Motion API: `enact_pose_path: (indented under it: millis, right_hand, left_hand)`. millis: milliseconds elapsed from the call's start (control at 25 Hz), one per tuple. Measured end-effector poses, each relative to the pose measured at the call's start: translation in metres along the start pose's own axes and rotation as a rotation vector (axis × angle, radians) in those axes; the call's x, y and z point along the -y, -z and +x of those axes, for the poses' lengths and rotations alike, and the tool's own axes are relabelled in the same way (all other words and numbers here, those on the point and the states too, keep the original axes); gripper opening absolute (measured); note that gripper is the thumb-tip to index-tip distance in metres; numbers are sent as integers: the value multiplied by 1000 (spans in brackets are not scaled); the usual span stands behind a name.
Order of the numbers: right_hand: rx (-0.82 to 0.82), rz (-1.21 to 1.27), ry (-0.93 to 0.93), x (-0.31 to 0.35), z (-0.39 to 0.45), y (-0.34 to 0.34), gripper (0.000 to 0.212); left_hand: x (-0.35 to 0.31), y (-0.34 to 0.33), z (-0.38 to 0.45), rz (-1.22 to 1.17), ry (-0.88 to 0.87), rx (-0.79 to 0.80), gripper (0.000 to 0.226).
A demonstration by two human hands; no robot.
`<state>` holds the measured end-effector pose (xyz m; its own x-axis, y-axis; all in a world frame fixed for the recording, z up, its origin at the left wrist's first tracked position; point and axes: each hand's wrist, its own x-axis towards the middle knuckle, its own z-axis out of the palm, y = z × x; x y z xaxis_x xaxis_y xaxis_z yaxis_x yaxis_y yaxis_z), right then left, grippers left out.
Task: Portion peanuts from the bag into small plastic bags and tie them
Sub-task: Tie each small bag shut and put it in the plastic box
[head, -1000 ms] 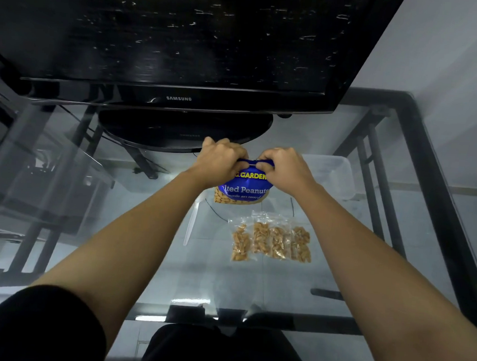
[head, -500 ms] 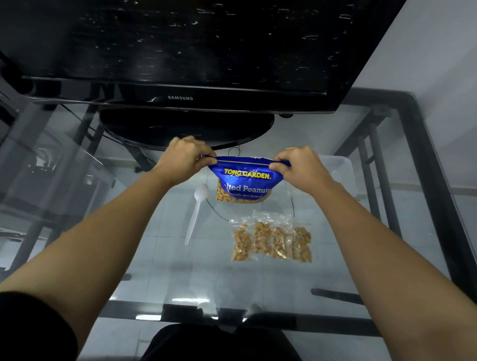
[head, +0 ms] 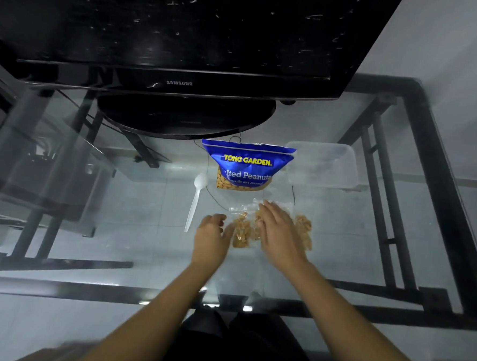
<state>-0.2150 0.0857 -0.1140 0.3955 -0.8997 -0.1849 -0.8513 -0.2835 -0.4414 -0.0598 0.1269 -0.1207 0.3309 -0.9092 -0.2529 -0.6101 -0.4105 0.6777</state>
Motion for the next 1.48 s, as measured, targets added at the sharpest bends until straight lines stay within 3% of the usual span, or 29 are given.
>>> enact_pose_path:
  millis: [120, 200, 440, 640, 920, 1120, 1320, 1480]
  right_hand:
    - [21, -203, -60, -6, -6, -28, 63]
    - [2, -260, -53, -13, -6, -33, 63]
    - [15, -253, -23, -69, -26, -14, 60]
    - [45, -242, -44, -124, -43, 13, 62]
    - [20, -211, 16, -126, -48, 27, 63]
    - [-229, 176, 24, -73, -39, 42, 47]
    - [-127, 917, -224, -19, -26, 56, 23]
    - [-104, 1031, -165, -9, -27, 64, 12]
  left_hand:
    - [-10, -28, -10, -91, 16, 19, 35]
    - [-14, -36, -11, -99, -10, 56, 31]
    - [-26, -76, -20, 79, -208, 56, 36]
    - [-74, -114, -43, -70, -147, 104, 31]
    - [-74, -103, -39, -204, -87, -116, 28]
    - [-65, -64, -42, -363, -128, -129, 31]
    - [-74, -34, -55, -531, -150, -126, 29]
    - [-76, -11, -49, -657, -60, -50, 26]
